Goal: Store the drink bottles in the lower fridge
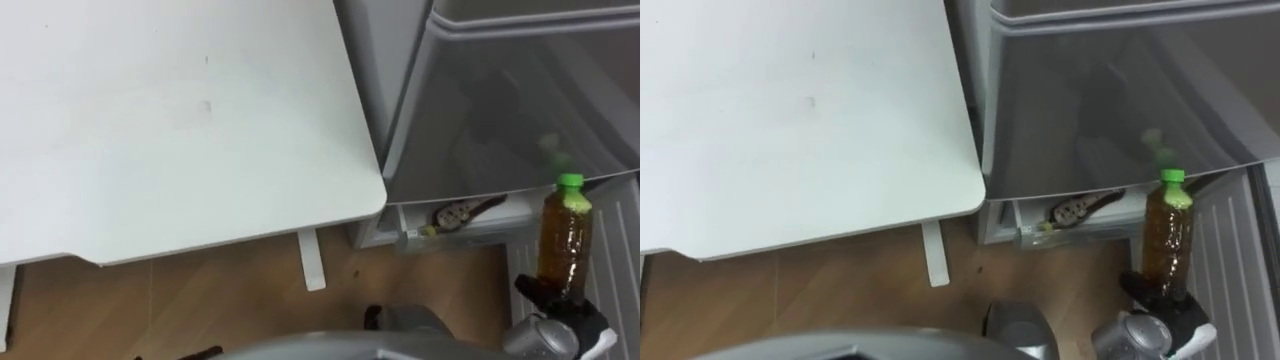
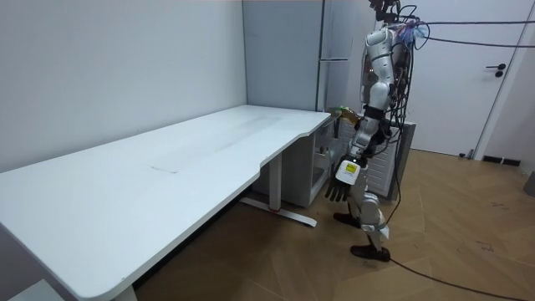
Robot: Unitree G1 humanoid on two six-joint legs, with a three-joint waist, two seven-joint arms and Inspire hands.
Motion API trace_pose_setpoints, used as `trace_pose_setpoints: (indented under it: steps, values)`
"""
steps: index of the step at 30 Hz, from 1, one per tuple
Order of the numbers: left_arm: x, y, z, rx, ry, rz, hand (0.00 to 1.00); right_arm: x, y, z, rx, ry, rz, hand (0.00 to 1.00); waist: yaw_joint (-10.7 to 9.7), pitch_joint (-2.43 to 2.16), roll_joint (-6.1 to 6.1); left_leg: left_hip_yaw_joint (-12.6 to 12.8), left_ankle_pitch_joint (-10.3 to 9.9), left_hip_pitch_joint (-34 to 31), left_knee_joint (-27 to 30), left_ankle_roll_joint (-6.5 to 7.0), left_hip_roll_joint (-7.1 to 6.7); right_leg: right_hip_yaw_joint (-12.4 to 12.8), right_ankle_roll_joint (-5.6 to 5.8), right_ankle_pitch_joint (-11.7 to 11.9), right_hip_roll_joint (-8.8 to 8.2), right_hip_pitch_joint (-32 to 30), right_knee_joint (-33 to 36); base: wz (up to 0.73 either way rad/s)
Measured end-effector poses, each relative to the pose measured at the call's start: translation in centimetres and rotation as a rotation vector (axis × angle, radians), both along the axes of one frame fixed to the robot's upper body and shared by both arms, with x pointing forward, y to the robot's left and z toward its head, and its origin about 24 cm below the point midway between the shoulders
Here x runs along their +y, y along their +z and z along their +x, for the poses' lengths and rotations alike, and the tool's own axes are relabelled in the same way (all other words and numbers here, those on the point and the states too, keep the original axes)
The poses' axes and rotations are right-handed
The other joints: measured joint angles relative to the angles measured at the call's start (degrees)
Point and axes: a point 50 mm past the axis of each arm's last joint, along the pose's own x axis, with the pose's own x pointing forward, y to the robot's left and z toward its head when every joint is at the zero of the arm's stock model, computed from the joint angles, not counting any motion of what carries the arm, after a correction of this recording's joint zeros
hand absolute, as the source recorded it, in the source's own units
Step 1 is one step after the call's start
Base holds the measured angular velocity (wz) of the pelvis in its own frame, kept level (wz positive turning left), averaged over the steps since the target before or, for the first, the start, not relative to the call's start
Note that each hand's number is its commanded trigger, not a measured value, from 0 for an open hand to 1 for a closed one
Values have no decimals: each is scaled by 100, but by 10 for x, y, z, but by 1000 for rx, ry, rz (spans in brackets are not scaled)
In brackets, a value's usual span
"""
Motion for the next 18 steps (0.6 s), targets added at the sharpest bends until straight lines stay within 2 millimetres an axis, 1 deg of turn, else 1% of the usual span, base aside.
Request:
trace_pose_setpoints:
  steps: [1,3,5,10,11,12,14,16,17,18]
  values:
    - [-1,0,1,-2,-7,-3,0,0,0,-1,1,0,2,100,1,0,1,0,0,-2,2,0,4,0,0,0,2,-1,-9,-7]
    - [-3,-1,4,-9,-41,-11,0,1,-2,-5,2,-17,26,100,0,-11,43,0,0,-1,11,0,31,26,-3,2,8,2,-46,-9]
    - [-4,-1,7,-17,-53,-19,0,1,-5,-9,6,-22,46,100,3,-7,68,1,0,-15,51,0,20,67,-2,2,6,-2,-43,-9]
    - [-6,-2,17,-47,-77,-53,0,3,-17,-8,-9,-99,157,100,-9,-9,46,20,-1,-187,95,3,-64,170,-3,34,-32,-241,69,-9]
    - [-6,-2,18,-53,-86,-66,0,4,-19,-7,-19,-127,192,100,28,-10,22,63,-1,-201,116,5,-94,245,-2,39,-20,-296,77,-20]
    - [-7,-2,17,-53,-91,-81,0,5,-20,-3,-49,-162,233,100,49,-9,7,97,-6,-250,169,13,-140,323,3,48,-11,-352,110,-23]
    - [-8,-2,21,-60,-117,-86,0,8,-21,6,-104,-210,300,100,52,3,-22,115,-27,-372,289,49,-147,369,-4,87,-19,-444,135,-14]
    - [-8,-2,26,-75,-134,-95,0,9,-23,16,-135,-243,344,100,104,4,-29,168,-38,-510,391,65,-145,386,-13,194,-21,-522,62,-13]
    - [-8,-3,30,-81,-147,-102,0,9,-23,25,-162,-259,370,100,168,9,-18,209,-41,-588,402,69,-141,382,-22,283,-25,-565,4,-14]
    - [-8,-3,33,-83,-155,-106,0,10,-23,32,-193,-284,399,100,191,9,-13,208,-41,-662,443,70,-147,382,-21,331,-45,-606,18,-7]
